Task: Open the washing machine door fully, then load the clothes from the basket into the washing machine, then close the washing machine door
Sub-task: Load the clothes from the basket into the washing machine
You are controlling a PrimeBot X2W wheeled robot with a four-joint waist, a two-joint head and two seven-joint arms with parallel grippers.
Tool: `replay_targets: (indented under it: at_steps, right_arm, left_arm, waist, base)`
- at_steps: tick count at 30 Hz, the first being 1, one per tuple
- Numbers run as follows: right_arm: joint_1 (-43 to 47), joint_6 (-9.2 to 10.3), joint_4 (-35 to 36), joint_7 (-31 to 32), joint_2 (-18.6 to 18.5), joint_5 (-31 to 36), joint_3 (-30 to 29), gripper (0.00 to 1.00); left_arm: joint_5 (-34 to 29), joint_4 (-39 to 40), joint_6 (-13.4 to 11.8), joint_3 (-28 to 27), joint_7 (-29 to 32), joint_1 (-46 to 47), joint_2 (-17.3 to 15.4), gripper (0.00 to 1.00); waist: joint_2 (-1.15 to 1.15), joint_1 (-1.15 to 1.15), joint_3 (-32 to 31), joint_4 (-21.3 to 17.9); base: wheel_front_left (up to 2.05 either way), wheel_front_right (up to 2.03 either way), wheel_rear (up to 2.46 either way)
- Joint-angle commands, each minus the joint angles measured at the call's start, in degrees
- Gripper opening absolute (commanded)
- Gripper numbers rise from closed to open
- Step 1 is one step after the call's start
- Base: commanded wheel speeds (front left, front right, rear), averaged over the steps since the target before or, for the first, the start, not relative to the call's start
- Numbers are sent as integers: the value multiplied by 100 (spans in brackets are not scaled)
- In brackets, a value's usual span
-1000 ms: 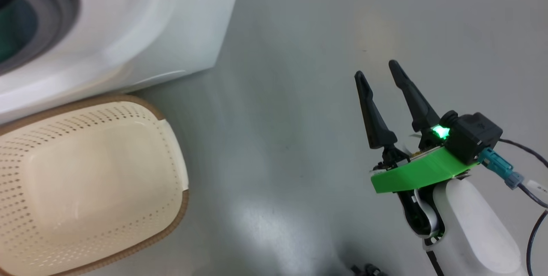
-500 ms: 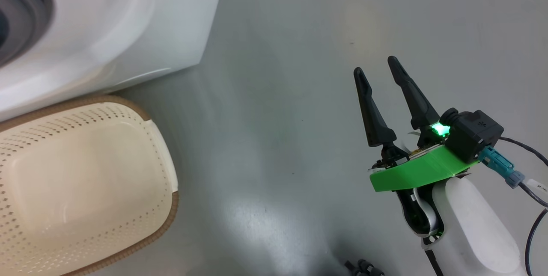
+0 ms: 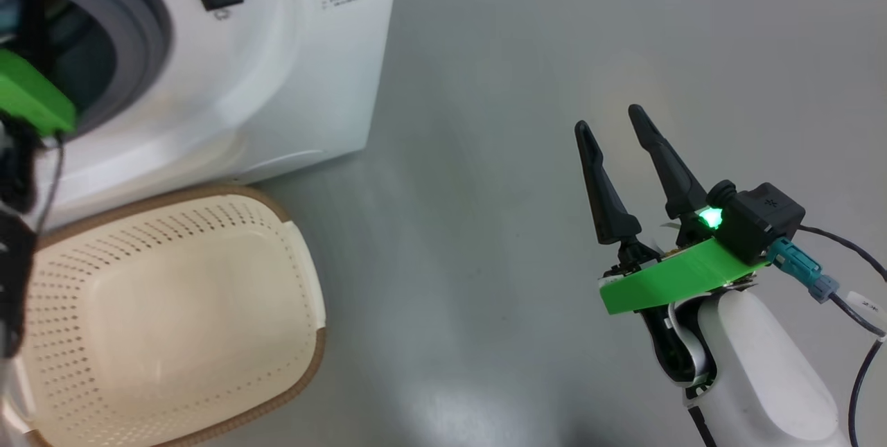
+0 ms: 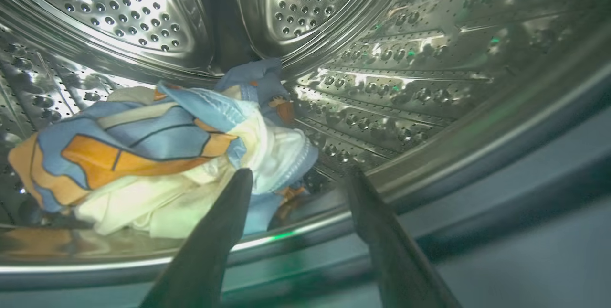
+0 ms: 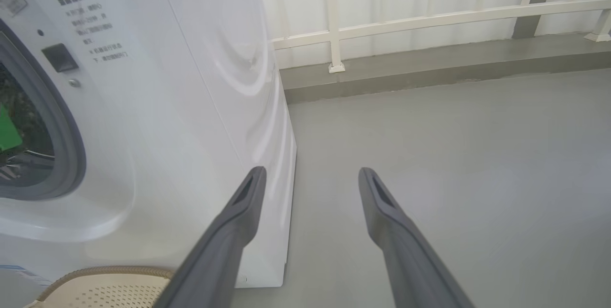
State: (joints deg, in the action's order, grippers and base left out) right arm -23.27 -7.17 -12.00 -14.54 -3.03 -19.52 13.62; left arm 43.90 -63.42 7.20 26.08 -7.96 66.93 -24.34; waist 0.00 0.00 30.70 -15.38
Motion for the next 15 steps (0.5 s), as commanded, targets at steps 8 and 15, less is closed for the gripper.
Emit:
replay_targets:
  at_steps: [8,15]
  right_arm:
    - [162,-32,-52,-46,-102,-37,153,100]
    - [264,-32,-176,-46,-234,-147,214,100]
  left_arm:
    - [254,425,28,185,-520,-727,-201,100]
    - [367,861,28,145,-696,-1496,-199,100]
  waist:
    - [0,0,-760,478]
    - [0,0,-1271,684]
  base:
    - [0,0,0]
    - [0,0,0]
